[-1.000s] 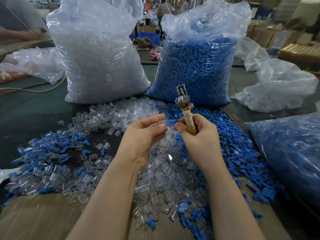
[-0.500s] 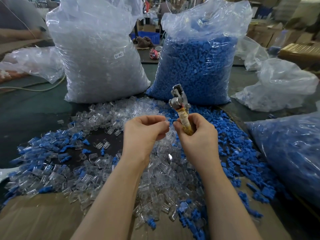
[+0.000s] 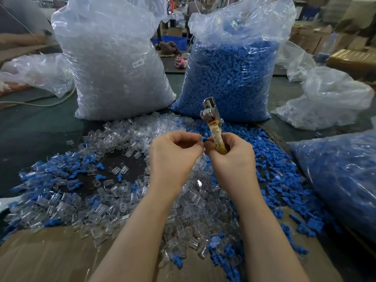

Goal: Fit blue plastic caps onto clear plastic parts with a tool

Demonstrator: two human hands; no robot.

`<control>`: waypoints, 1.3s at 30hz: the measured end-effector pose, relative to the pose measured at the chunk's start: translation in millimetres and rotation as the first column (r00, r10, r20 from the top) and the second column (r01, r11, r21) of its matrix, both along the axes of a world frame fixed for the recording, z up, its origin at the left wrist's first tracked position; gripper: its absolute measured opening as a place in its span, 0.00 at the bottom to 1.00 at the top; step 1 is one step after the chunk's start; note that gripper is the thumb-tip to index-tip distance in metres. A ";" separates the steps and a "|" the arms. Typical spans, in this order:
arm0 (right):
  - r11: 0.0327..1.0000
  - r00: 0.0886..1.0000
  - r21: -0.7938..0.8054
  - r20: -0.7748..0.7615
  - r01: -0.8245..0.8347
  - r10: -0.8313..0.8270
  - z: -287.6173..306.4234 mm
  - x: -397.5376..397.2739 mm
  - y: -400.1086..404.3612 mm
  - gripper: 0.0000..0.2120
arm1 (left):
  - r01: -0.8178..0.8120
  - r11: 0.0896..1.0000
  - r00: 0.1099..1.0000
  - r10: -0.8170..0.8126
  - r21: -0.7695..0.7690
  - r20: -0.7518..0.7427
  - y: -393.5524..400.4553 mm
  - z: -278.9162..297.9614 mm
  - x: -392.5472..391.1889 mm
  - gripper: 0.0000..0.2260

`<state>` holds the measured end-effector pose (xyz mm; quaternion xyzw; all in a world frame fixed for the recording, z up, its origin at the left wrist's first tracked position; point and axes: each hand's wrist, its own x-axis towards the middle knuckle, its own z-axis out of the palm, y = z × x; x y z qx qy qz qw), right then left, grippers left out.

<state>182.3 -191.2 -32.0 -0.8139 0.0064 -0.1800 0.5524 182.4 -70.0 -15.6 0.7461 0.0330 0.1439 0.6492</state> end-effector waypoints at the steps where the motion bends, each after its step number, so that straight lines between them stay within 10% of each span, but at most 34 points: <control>1: 0.999 1.000 0.029 -0.020 -0.015 0.016 0.6 0.0 -0.1 0.04 | -0.004 1.000 1.000 0.004 0.007 0.002 0.2 -0.5 0.2 0.09; 10: 0.981 0.987 0.157 -0.102 -0.109 0.126 7.9 -2.7 -1.1 0.06 | -0.020 1.000 1.000 0.020 0.023 0.011 1.1 -5.5 1.4 0.05; 21: 0.932 0.911 -0.121 -0.289 -0.341 0.295 5.3 -6.9 -26.1 0.06 | 0.066 0.934 0.997 -0.074 -0.350 -0.012 11.5 -2.5 5.9 0.04; 39: 0.874 0.891 -0.248 -0.297 -0.418 0.342 6.6 -7.2 -23.3 0.04 | 0.128 0.901 0.990 -0.137 -0.415 0.009 19.9 -4.8 10.8 0.03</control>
